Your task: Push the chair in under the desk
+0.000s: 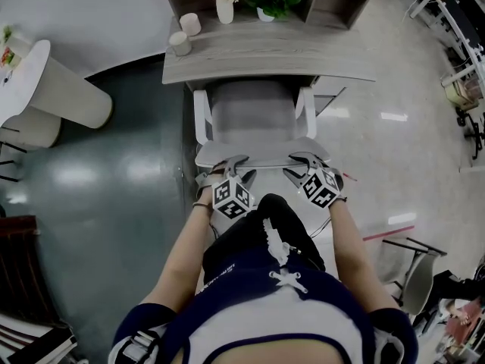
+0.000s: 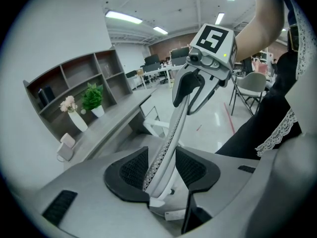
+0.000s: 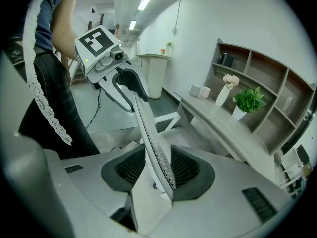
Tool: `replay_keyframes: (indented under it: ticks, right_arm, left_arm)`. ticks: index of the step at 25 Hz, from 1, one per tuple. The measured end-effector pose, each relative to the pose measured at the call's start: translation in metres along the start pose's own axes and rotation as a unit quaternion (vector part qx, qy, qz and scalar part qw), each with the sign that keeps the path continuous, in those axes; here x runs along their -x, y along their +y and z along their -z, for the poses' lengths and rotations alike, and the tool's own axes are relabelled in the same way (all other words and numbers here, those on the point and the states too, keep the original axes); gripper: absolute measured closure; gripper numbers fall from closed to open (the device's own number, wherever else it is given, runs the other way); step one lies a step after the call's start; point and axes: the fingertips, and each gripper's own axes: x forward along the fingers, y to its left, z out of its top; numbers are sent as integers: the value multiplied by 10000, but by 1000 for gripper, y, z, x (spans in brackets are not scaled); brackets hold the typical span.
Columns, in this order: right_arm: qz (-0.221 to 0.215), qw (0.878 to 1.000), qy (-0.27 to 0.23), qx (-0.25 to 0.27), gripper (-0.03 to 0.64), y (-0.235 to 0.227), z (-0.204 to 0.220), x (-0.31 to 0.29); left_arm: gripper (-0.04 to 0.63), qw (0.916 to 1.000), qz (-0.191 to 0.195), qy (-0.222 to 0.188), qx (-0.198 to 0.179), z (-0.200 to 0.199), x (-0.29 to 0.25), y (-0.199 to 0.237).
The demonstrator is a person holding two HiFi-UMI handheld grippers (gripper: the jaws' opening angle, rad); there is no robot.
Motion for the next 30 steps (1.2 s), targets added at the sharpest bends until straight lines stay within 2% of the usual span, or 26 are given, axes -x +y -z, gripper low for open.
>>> replay_keyframes:
  ticks: [10, 19, 25, 30]
  right_arm:
    - [9, 10000, -10, 85, 472, 1, 3, 0]
    - [107, 9998, -41, 191, 472, -1, 0, 1]
    - [233, 9993, -74, 288, 472, 3, 3, 1]
    - [177, 9995, -80, 267, 472, 4, 2, -1]
  left_arm:
    - [416, 9999, -118, -22, 6, -1, -1, -2]
    - [416, 10000, -21, -12, 44, -1, 1, 1]
    - [416, 9999, -130, -33, 26, 0, 1, -4]
    - [416, 9999, -89, 31, 67, 2, 2, -3]
